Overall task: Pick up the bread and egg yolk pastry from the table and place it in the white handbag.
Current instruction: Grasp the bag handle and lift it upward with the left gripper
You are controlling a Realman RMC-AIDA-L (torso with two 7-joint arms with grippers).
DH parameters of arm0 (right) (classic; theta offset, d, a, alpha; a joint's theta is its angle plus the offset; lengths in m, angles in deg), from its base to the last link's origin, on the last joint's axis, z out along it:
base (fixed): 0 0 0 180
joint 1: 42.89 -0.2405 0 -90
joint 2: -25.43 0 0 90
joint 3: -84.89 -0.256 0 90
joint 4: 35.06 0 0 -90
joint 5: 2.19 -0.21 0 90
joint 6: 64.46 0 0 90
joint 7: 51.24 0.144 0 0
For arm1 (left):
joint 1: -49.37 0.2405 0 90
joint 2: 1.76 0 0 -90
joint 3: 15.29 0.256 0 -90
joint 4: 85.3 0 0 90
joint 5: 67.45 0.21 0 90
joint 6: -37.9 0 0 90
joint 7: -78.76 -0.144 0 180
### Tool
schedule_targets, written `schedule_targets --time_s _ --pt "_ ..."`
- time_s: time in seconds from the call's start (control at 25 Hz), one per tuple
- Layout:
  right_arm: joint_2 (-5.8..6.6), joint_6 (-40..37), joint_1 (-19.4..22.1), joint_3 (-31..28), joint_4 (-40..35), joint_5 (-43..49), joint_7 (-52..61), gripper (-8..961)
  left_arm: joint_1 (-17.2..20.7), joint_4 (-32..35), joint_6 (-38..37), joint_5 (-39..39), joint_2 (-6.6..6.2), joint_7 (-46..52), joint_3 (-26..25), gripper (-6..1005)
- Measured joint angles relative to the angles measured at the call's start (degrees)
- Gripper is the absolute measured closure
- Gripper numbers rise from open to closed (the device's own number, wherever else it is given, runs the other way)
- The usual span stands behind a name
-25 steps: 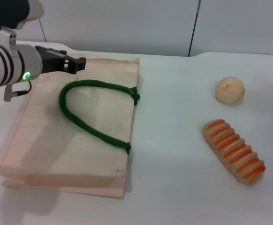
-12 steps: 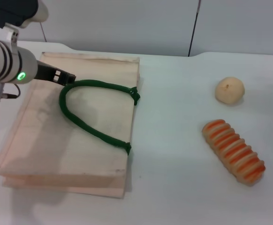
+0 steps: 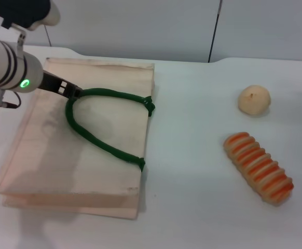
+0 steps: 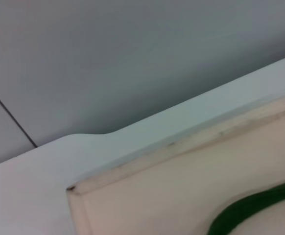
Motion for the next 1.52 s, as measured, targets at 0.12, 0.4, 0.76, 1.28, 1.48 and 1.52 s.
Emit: schedule_targets --time_s 0.12,0.4,0.76,1.28,1.48,1.52 --pt "0.0 0.0 0.0 0.0 0.0 0.0 0.0 93 -0.6 -1.0 0.0 -0.1 0.03 0.0 0.9 507" --pt "0.0 0.0 -0.1 0.0 0.0 0.0 0.0 93 -1.8 -3.4 0.4 -0.1 0.06 0.0 1.8 519" --pt "0.0 0.0 -0.1 -0.1 0.0 0.0 0.0 93 -1.5 -3.7 0.4 0.6 0.06 0.9 1.5 534" --pt "0.09 0.0 -0.2 -0.1 0.0 0.0 0.0 93 -2.3 -8.2 -1.4 0.7 0.11 1.3 1.8 555" --pt "0.09 0.0 -0.2 -0.1 0.0 0.0 0.0 93 -3.6 -10.8 -1.5 0.4 0.14 1.1 1.9 564" --pt "0.09 0.0 -0.2 -0.1 0.0 0.0 0.0 93 -3.8 -11.2 -1.5 0.4 0.14 1.1 1.9 565"
